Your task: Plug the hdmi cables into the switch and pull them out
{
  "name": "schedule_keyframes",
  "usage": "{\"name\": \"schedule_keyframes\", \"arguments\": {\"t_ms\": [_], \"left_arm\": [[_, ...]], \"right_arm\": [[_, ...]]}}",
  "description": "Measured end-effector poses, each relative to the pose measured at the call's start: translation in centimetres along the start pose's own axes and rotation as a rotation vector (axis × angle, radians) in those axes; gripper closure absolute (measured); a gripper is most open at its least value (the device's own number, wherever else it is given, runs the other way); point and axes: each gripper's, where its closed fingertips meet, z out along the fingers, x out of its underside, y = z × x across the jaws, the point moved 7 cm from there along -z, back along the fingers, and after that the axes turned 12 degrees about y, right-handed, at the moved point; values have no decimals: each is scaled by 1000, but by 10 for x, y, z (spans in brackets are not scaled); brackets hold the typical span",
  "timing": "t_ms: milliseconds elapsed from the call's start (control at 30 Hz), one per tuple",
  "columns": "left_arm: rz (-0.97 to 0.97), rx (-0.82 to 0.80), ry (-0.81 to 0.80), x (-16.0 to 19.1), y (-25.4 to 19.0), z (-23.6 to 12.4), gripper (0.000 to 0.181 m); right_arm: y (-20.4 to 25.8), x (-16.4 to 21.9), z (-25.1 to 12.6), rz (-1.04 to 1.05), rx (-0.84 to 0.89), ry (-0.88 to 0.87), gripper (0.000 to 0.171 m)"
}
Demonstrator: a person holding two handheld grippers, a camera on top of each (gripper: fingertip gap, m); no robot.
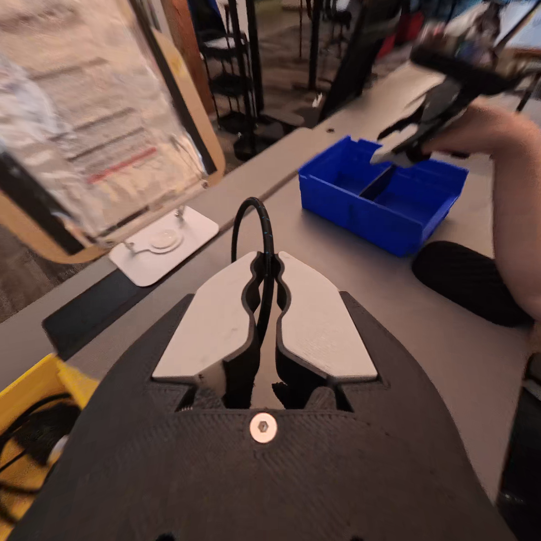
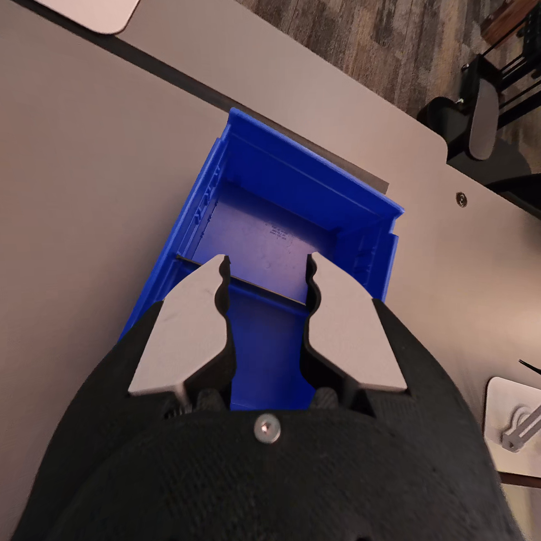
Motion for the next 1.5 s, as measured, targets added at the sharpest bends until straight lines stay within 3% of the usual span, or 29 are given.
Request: {"name": "schedule_keyframes", "arguments": {"t_ms": [133, 267, 533, 600, 733, 800, 900, 967, 1067, 1167, 1300, 1500], "left_arm": [[63, 9, 158, 8, -31, 103, 175], [62, 140, 275, 33, -73, 171, 175], [204, 206, 488, 84, -129, 234, 174], [233, 171, 494, 89, -130, 240, 159], [209, 118, 354, 69, -118, 227, 137], [169, 96, 260, 47, -100, 206, 135], [24, -44, 32, 7, -34, 143, 140], [-124, -183, -21, 3, 29, 91, 130], [-377, -380, 105, 46, 124, 28, 133], [-701, -320, 194, 105, 186, 0, 133], [-881, -366, 248, 156, 234, -1, 132], [-875, -357, 418, 175, 254, 31, 131]], "right_arm": [[-6, 2, -5, 25, 7, -27, 119], [-8, 2, -6, 24, 5, -28, 119], [-4, -1, 4, -1, -3, -3, 119], [-5, -1, 6, -4, -1, 7, 118], [-10, 1, 2, 10, 0, -8, 118], [-14, 2, -2, 25, 4, -25, 118], [-19, 4, -6, 47, 4, -44, 118], [-20, 6, -6, 51, 8, -40, 118], [-20, 6, -3, 48, 12, -24, 118], [-14, 3, 3, 31, 12, -2, 118], [-8, 1, 10, 12, 12, 26, 118], [-15, 4, 14, 42, 16, 40, 118]]}}
